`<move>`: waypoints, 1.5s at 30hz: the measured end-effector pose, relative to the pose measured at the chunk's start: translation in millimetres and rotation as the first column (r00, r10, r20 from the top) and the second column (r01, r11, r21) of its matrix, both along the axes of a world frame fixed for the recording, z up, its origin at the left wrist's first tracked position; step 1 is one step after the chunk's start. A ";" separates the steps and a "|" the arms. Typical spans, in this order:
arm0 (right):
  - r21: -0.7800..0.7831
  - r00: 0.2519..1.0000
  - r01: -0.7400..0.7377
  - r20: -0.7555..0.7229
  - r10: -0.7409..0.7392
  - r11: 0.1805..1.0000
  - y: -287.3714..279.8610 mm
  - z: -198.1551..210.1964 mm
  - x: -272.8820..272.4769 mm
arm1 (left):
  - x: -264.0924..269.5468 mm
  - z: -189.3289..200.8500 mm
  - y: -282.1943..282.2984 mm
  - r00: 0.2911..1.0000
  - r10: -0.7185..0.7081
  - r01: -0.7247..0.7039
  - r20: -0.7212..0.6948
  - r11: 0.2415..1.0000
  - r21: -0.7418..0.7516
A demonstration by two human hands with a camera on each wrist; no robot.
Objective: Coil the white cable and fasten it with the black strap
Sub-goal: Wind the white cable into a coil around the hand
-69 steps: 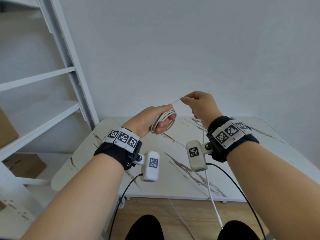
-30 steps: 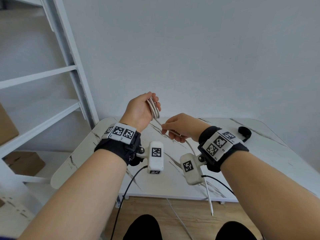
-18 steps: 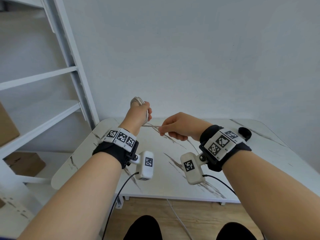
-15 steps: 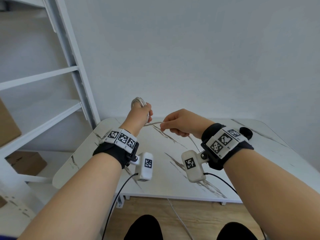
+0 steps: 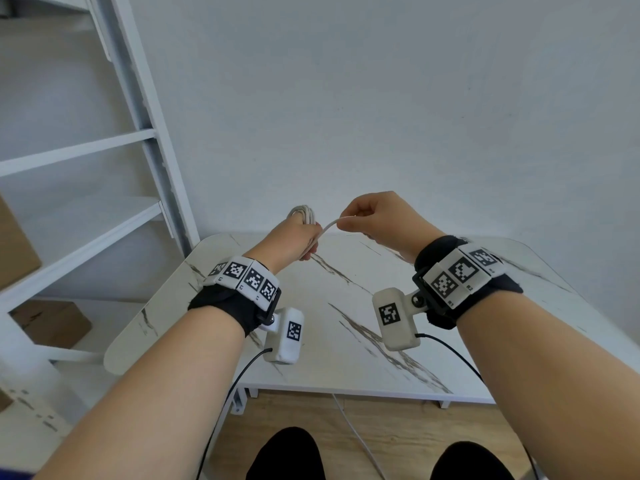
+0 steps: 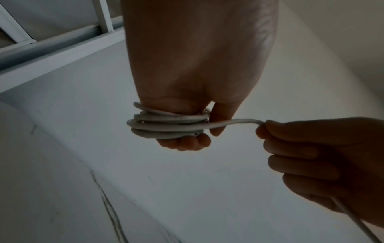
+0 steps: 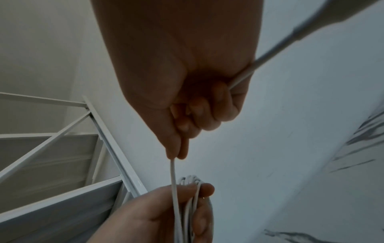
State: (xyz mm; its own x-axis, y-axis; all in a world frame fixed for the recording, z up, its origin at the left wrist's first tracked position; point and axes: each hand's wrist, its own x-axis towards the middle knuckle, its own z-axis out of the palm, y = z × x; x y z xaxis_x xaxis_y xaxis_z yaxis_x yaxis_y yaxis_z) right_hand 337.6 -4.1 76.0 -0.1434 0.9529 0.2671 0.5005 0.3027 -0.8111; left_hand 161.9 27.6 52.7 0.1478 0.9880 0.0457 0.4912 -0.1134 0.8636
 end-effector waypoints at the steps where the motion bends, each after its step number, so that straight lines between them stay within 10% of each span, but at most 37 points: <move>1: 0.014 1.000 0.007 0.000 -0.007 1.000 0.1 -0.7 0.4 | 1.0 0.4 -1.5 1.000 -0.023 0.023 -0.015 1.000 -0.009; 24: 0.142 0.974 0.227 -0.028 -0.226 0.963 14.8 -20.8 14.8 | 2.7 0.9 -10.0 0.952 -0.179 0.214 0.249 0.969 -0.121; 45: -0.061 0.965 0.114 -0.231 -0.125 0.992 10.3 -30.7 -2.4 | -1.8 4.4 -7.5 0.596 -0.092 0.301 0.798 0.947 -0.115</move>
